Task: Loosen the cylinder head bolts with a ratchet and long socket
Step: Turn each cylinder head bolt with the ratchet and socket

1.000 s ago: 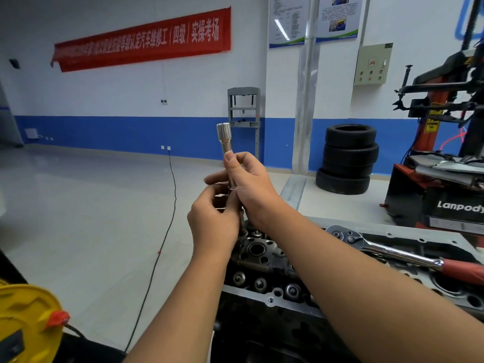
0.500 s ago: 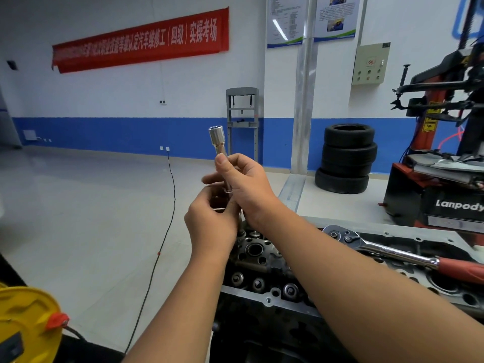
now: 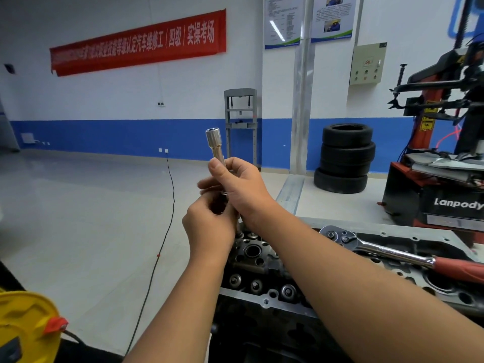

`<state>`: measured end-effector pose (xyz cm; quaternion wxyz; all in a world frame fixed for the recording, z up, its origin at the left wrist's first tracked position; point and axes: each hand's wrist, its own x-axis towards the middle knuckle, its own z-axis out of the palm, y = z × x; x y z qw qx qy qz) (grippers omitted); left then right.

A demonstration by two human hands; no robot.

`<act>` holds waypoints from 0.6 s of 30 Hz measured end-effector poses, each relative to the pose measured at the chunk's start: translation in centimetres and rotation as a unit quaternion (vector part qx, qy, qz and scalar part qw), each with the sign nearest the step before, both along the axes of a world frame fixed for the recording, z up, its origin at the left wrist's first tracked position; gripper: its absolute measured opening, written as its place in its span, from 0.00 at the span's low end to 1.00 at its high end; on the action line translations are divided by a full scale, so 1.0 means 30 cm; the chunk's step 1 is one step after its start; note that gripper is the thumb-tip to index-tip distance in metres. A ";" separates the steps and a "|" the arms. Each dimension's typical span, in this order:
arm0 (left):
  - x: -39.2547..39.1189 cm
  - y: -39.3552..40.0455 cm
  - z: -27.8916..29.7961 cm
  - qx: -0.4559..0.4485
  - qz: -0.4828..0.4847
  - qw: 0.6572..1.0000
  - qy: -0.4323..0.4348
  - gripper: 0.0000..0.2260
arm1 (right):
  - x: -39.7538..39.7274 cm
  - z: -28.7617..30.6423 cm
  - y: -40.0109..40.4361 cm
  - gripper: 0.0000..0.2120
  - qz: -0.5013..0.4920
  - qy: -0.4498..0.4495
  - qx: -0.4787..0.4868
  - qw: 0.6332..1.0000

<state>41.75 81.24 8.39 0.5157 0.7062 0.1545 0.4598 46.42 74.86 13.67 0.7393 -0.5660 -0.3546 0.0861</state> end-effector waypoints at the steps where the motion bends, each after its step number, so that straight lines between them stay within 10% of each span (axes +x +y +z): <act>1: -0.006 -0.003 0.005 -0.010 -0.008 1.000 -0.002 0.09 | -0.001 0.001 0.002 0.13 0.003 0.000 -0.002 1.000; 18: -0.028 -0.014 0.020 -0.068 0.009 0.997 -0.043 0.15 | -0.001 0.010 0.004 0.17 -0.021 -0.002 -0.004 1.000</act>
